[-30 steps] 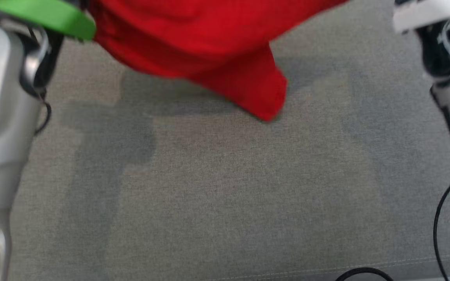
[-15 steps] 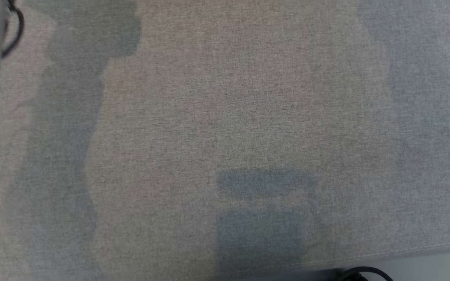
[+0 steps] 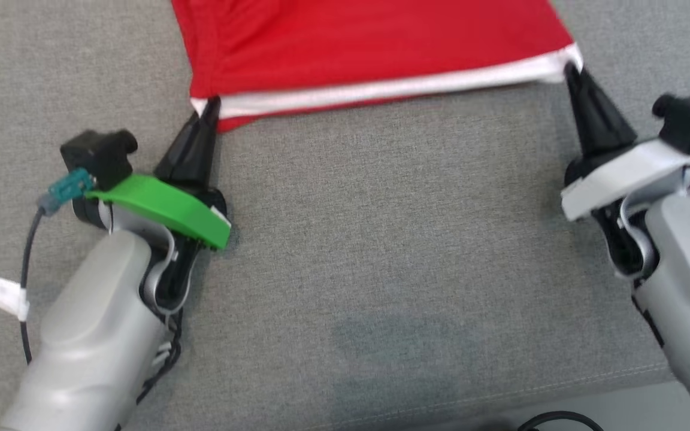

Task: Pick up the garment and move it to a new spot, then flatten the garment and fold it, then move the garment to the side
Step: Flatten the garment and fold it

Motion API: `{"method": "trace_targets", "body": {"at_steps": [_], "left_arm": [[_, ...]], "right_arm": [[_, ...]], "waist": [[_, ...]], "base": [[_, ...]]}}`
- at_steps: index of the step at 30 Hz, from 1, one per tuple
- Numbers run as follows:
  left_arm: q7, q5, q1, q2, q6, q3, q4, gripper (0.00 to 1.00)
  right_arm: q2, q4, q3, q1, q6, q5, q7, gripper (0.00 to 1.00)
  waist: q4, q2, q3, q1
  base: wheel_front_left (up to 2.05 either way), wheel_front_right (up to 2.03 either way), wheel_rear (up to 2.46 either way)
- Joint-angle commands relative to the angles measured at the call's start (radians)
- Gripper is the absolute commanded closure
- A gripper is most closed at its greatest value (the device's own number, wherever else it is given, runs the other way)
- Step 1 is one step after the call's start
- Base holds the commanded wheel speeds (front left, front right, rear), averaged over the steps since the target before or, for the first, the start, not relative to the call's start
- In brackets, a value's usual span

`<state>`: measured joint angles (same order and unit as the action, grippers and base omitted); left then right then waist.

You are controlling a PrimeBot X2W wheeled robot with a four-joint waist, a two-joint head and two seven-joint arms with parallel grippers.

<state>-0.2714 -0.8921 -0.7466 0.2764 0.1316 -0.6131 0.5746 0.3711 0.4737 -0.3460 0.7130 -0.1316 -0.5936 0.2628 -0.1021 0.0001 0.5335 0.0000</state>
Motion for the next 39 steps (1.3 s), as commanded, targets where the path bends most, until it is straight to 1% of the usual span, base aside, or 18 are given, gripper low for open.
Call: {"method": "trace_targets", "body": {"at_steps": [1, 3, 5, 7, 9, 11, 12, 15, 17, 22, 25, 29, 32, 34, 36, 39], "left_arm": [[0.013, -0.028, 0.127, -0.015, -0.003, -0.015, 0.032, 1.0], [0.013, -0.024, 0.193, -0.018, -0.003, -0.015, 0.027, 1.0], [0.013, -0.02, 0.252, -0.028, -0.003, -0.001, 0.019, 1.0], [0.013, -0.016, 0.308, -0.042, -0.003, 0.008, 0.009, 1.0], [0.013, 0.001, 0.356, -0.042, -0.002, -0.007, -0.001, 1.0], [0.013, 0.001, 0.401, -0.046, -0.002, -0.001, -0.001, 1.0], [0.012, 0.012, 0.446, -0.049, -0.002, 0.004, -0.007, 1.0], [0.01, 0.036, 0.509, -0.052, -0.002, 0.023, -0.013, 1.0], [0.01, 0.044, 0.552, -0.054, -0.003, 0.052, -0.012, 1.0], [0.008, 0.056, 0.629, -0.054, -0.003, 0.095, -0.019, 1.0], [0.007, 0.064, 0.676, -0.055, -0.003, 0.121, -0.03, 1.0], [0.007, 0.081, 0.738, -0.051, -0.003, 0.145, -0.055, 1.0], [0.007, 0.093, 0.756, -0.053, -0.003, 0.162, -0.091, 1.0], [0.005, 0.094, 0.741, -0.069, -0.003, 0.176, -0.199, 1.0], [0.006, 0.104, 0.73, -0.065, -0.003, 0.171, -0.277, 1.0], [0.006, 0.113, 0.674, -0.074, -0.003, 0.177, -0.35, 1.0]], "right_arm": [[0.007, -0.005, -0.01, -0.049, 0.002, -0.002, 0.003, 1.0], [0.002, -0.005, -0.016, -0.114, 0.002, -0.006, 0.003, 1.0], [-0.009, 0.002, 0.004, -0.178, 0.002, -0.03, 0.003, 1.0], [-0.009, 0.015, -0.043, -0.239, 0.002, -0.042, 0.003, 1.0], [0.016, 0.015, -0.104, -0.271, 0.002, -0.041, 0.003, 1.0], [0.031, 0.018, -0.123, -0.309, 0.002, -0.056, 0.003, 1.0], [0.033, 0.021, -0.132, -0.353, 0.002, -0.066, 0.003, 1.0], [0.043, 0.026, -0.131, -0.405, 0.002, -0.071, 0.003, 1.0], [0.036, 0.028, -0.131, -0.444, 0.002, -0.076, 0.003, 1.0], [0.038, 0.025, -0.115, -0.515, 0.002, -0.085, 0.003, 1.0], [0.056, 0.015, -0.128, -0.565, 0.002, -0.085, 0.003, 1.0], [0.089, -0.018, -0.125, -0.631, 0.003, -0.118, 0.003, 1.0], [0.115, -0.047, -0.114, -0.642, 0.003, -0.13, 0.003, 1.0], [0.12, -0.075, -0.085, -0.619, 0.003, -0.118, 0.003, 1.0], [0.112, -0.093, -0.044, -0.592, 0.003, -0.103, 0.003, 1.0], [0.103, -0.1, -0.009, -0.511, 0.002, -0.066, 0.003, 1.0]], "waist": [[0.009, -0.0001, -0.089, 0.0], [0.009, -0.0001, -0.132, 0.0], [0.012, -0.0001, -0.176, 0.0], [0.013, -0.0001, -0.22, 0.0], [0.009, -0.0001, -0.256, 0.0], [0.008, -0.0001, -0.292, 0.0], [0.004, -0.0001, -0.33, 0.0], [0.004, -0.0001, -0.384, 0.0], [0.004, -0.0001, -0.413, 0.0], [0.011, -0.0001, -0.459, 0.0], [0.024, -0.0001, -0.487, 0.0], [0.039, -0.0001, -0.506, 0.0], [0.051, -0.0001, -0.491, 0.0], [0.063, -0.0001, -0.468, 0.0], [0.082, -0.0001, -0.437, 0.0], [0.115, -0.0001, -0.385, 0.0]], "base": [[0.0, 0.0, 0.0], [0.0, 0.0, 0.0], [0.0, 0.0, 0.0], [0.0, 0.0, 0.0], [0.0, 0.0, 0.0], [0.0, 0.0, 0.0], [0.0, 0.0, 0.0], [0.0, 0.0, 0.0], [0.0, 0.0, 0.0], [0.0, 0.0, 0.0], [0.0, 0.0, 0.0], [0.0, 0.0, 0.0], [0.0, 0.0, 0.0], [0.0, 0.0, 0.0], [0.0, 0.0, 0.0], [0.0, 0.0, 0.0]]}}
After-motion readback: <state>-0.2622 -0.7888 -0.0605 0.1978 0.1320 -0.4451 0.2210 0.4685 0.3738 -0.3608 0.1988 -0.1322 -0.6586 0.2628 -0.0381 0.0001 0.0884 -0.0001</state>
